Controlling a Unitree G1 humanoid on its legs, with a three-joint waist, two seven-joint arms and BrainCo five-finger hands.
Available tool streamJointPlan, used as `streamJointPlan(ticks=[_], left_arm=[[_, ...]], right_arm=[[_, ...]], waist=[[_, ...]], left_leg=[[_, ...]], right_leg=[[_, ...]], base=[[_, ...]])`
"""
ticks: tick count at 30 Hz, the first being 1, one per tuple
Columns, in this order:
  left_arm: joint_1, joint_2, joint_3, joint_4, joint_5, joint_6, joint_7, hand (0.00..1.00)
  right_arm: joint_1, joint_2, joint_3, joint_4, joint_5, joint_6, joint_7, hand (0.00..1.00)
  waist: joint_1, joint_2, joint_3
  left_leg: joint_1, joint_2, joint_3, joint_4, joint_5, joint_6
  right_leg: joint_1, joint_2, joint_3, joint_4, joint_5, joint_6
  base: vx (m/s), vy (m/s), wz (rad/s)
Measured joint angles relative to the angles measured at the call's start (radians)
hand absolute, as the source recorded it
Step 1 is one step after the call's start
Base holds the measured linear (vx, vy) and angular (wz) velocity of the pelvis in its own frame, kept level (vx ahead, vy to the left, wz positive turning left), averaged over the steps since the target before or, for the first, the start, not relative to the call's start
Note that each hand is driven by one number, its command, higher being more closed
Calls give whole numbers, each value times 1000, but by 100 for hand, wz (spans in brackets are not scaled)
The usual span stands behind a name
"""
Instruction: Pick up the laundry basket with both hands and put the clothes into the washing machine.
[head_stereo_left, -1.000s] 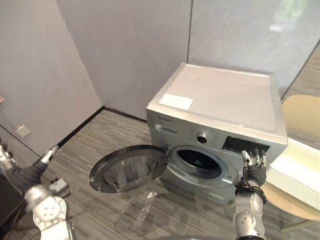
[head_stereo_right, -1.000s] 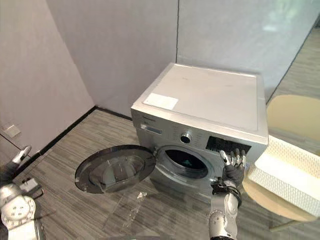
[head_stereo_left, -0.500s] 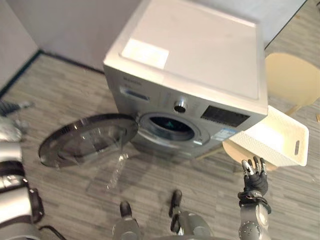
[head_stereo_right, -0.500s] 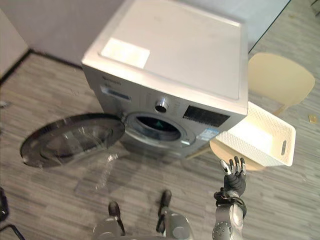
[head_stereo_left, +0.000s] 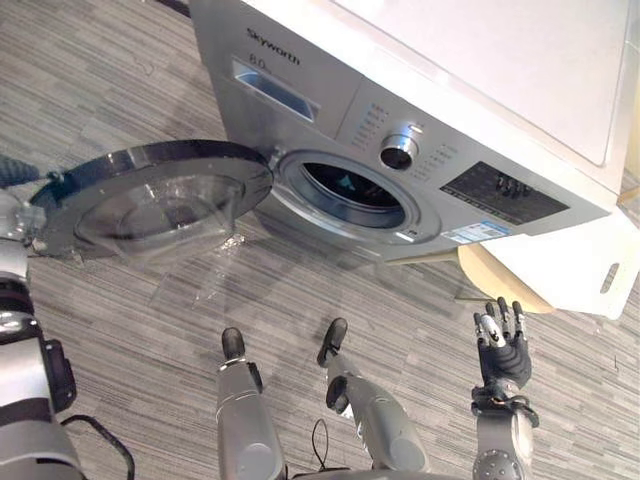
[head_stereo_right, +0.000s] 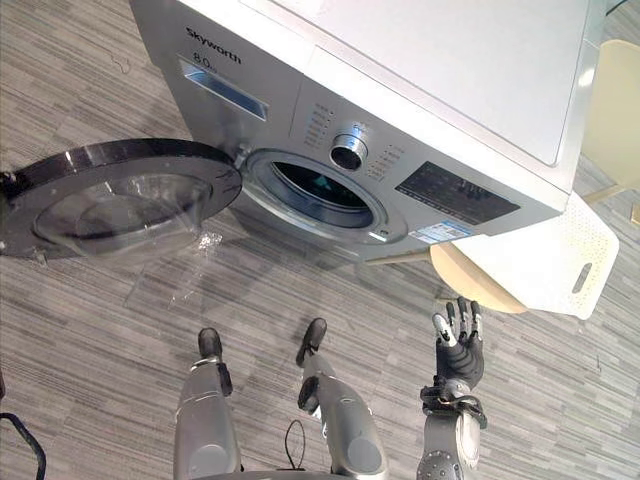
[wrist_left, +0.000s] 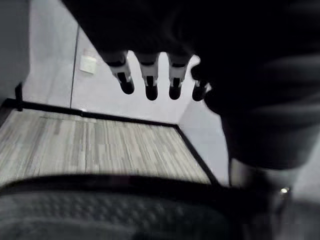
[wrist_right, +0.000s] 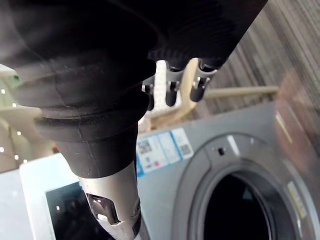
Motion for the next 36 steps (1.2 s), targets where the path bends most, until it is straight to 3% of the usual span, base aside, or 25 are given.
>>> streamJointPlan(ticks=[3, 4, 7, 9, 13, 16, 18, 20, 27, 30, 33, 36], left_arm=[[52, -76, -7, -19, 27, -7, -35, 0], [62, -102, -33, -22, 35, -3, -34, 0], [149, -124, -149, -113, 47, 0, -43, 0], [259, -162, -207, -227, -3, -4, -69, 0], [376, -284, -302, -278, -324, -4, -182, 0], [420, -398, -356, -278, -481, -3, -195, 0], [458, -472, -362, -271, -548, -3, -189, 0], [481, -495, -366, -265, -573, -4, -171, 0], [498, -493, -399, -125, -641, -11, -129, 0], [499, -494, -396, 12, -677, -15, -84, 0], [523, -494, -383, 45, -709, -5, -39, 0], [567, -523, -357, 56, -751, 5, 13, 0]], right_arm=[[20, -9, -2, -36, 2, 0, 19, 0], [17, -13, 1, -36, 2, 4, 22, 0], [0, -17, 1, -37, 1, 6, 38, 0], [-12, -35, -1, -19, 1, 6, 39, 0], [-40, -53, -21, 42, 1, 11, 39, 0], [-48, -53, -22, 69, -1, 18, 41, 0], [-74, -52, -22, 87, -6, 25, 41, 0], [-84, -52, -22, 87, -16, 36, 41, 0], [-89, -51, -39, 113, -30, 42, 40, 0], [-87, -49, -39, 115, -30, 42, 39, 0], [-84, -49, -38, 118, -30, 42, 38, 0], [-67, -49, -38, 159, -29, 44, 35, 0]], waist=[[13, 11, 3], [25, 14, 2], [25, 15, 1], [26, 26, -4], [22, 36, -13], [18, 33, -35], [10, 29, -39], [-2, 29, -42], [-10, 32, -89], [-49, 37, -127], [-61, 41, -135], [-105, 40, -190]], left_leg=[[-8, 5, 2, 16, -9, 2], [-8, 5, 1, 19, -9, 2], [-6, -4, -1, 23, -9, 4], [5, -20, 0, 22, -11, 10], [50, -57, 6, 14, -20, 28], [86, -98, 21, -37, -1, 50], [138, -131, 54, -79, 15, 60], [174, -151, 78, -115, 25, 67], [297, -214, 233, -231, 39, 81], [344, -226, 313, -249, 21, 79], [377, -223, 375, -247, -1, 79], [389, -233, 412, -287, 5, 67]], right_leg=[[-8, -2, 0, 15, -3, 5], [-8, -2, -1, 21, -5, 7], [-7, -13, 0, 30, -7, 10], [1, -29, 0, 37, -8, 12], [31, -66, 4, 58, -18, 27], [42, -98, 7, 59, -20, 40], [63, -121, 31, 45, -11, 52], [72, -136, 50, 36, -5, 61], [76, -168, 187, -27, 56, 89], [69, -168, 273, -33, 72, 101], [60, -160, 337, -26, 78, 105], [35, -158, 370, -23, 40, 121]], base=[[35, 77, -4], [15, 43, 7], [-1, 64, 6], [-12, 75, 10], [-10, 105, 13], [29, 85, 12], [67, 78, -9], [52, 98, -22], [32, 74, -50], [-6, 49, -63], [-46, 14, -69], [-38, -17, -20]])
